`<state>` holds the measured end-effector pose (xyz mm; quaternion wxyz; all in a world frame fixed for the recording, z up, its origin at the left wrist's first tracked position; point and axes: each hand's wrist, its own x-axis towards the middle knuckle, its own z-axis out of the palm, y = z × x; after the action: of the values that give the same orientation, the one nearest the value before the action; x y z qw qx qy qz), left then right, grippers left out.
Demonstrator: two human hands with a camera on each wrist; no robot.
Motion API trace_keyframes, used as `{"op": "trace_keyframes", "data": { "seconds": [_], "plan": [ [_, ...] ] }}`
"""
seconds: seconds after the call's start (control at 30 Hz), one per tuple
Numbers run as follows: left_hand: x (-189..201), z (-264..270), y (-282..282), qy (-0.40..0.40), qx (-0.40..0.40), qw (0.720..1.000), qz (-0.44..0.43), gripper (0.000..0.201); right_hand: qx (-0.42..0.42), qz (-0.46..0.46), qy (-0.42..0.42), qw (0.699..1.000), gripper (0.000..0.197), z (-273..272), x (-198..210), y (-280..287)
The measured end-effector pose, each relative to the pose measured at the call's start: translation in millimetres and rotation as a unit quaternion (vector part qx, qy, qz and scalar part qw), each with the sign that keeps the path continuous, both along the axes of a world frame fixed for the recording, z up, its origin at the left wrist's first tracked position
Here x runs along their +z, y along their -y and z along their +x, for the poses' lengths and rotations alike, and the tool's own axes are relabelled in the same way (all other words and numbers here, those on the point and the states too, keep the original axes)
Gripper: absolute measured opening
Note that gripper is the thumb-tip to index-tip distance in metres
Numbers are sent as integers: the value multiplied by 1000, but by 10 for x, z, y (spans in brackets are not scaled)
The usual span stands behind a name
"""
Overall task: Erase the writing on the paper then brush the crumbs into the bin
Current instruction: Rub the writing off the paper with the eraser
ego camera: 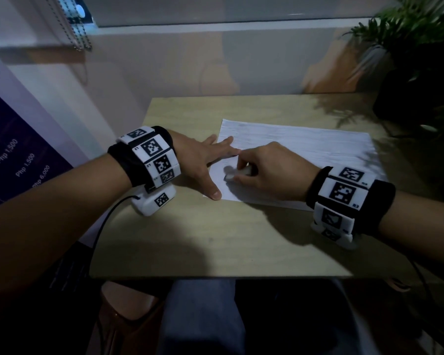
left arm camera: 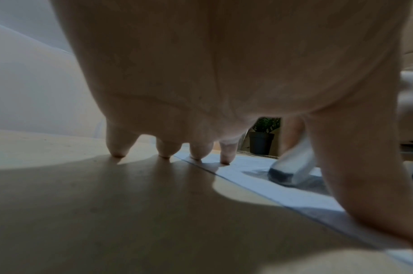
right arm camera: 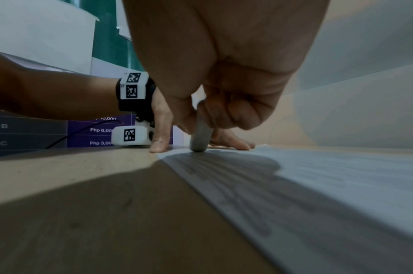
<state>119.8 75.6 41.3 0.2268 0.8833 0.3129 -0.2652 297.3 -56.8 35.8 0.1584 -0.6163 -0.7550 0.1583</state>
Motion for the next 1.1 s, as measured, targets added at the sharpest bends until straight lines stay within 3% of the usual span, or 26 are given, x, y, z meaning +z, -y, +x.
{"op": "trace_keyframes", "data": {
  "seconds": [0.1, 0.2, 0.3, 0.37, 0.5, 0.63, 0.8, 0.93, 1.1],
  "plan": [
    [-16, 1, -13, -6, -4, 1000, 6, 128, 17, -29, 4, 999, 26, -3, 15, -10],
    [-20, 2, -4, -6, -2, 1000, 10, 125, -19, 18, 25, 999, 27, 36, 21, -60],
    [-14, -1, -13, -2, -6, 1000, 2, 122, 40, -18, 5, 999, 17, -16, 39, -11],
    [-16, -1, -23, -4, -7, 1000, 2, 122, 31, -40, 0, 999, 23, -6, 26, -37],
    [-21, 6, -16, -5, -3, 1000, 11, 122, -40, 17, 32, 999, 34, 35, -29, -161],
    [-28, 8, -32, -1, -10, 1000, -1, 118, 32, -14, 10, 999, 29, -34, -22, -77],
    [-15, 20, -5, -11, -3, 1000, 15, 122, -42, 26, 36, 998, 34, 39, -34, -137],
    [-23, 13, -35, -14, -3, 1000, 8, 128, 31, -36, 35, 998, 32, 50, -3, 7],
    [-10, 23, -12, -21, 5, 1000, 8, 126, -25, 23, 54, 998, 38, 197, -22, 3]
  ]
}}
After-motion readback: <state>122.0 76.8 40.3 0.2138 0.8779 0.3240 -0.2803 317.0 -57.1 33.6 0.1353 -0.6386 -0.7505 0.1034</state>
